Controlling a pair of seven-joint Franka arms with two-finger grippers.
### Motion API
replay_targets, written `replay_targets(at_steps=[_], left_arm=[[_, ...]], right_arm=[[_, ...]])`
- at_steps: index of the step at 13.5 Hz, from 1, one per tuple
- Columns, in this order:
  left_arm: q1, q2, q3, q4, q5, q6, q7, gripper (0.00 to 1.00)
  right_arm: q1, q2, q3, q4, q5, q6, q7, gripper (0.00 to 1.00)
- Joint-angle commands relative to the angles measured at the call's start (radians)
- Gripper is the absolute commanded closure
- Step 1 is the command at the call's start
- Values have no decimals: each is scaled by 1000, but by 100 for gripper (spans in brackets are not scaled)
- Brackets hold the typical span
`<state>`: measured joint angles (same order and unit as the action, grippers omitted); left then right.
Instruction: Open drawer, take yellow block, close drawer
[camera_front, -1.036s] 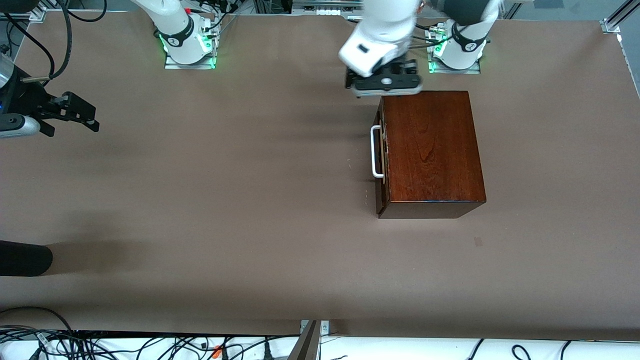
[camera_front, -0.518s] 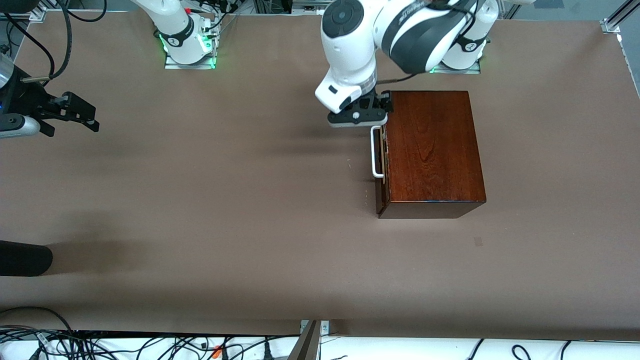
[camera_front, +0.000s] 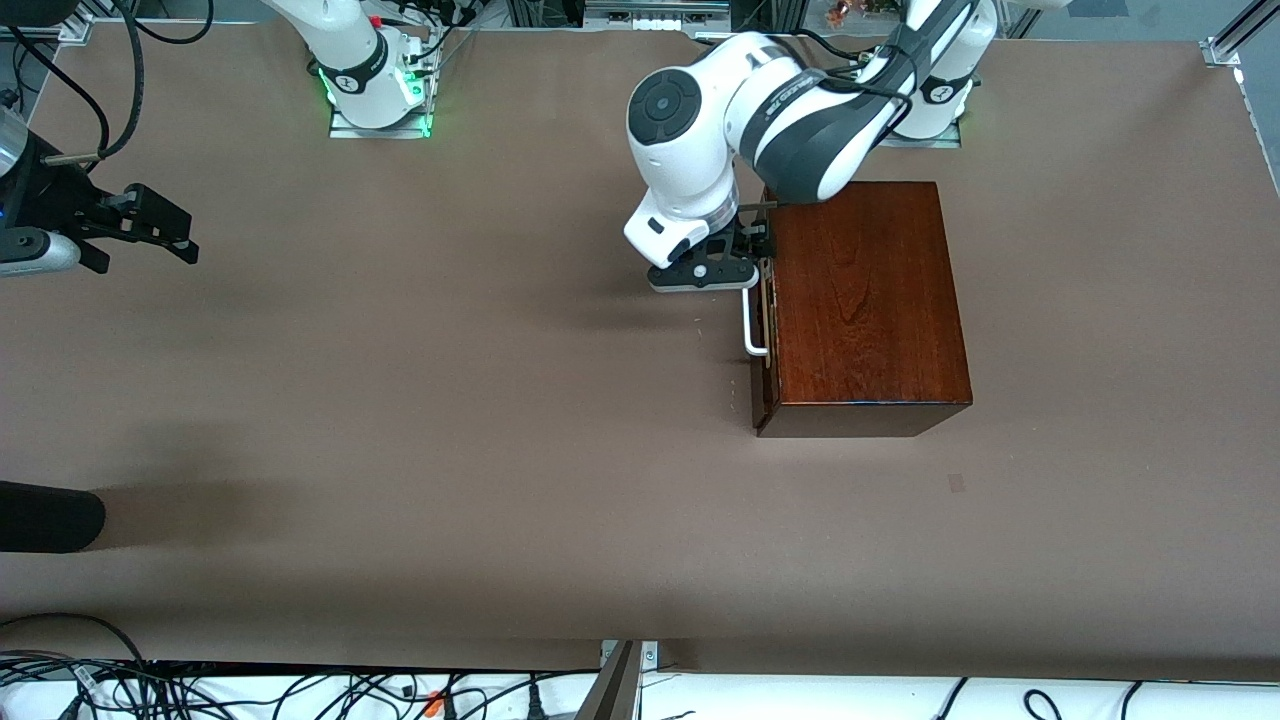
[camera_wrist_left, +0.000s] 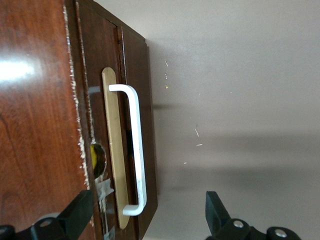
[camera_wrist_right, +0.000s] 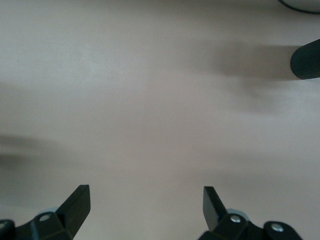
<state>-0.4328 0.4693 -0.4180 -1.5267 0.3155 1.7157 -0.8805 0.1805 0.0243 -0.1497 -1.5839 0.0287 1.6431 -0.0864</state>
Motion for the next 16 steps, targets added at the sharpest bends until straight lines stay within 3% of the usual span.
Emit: replay_targets(at_steps=[1,6,16], left_arm=[[-7,32,4,4,54,19,-2,0],[-1,37,8,-79,62,110,-2,0],[0,107,13,-79,122,120,-17,0]], right_arm=[[-10,-4,7,2,0,-9,7,0],[-9,-4,7,4,0,-9,8,0],[-1,-6,13,4,0,-9,8,0]])
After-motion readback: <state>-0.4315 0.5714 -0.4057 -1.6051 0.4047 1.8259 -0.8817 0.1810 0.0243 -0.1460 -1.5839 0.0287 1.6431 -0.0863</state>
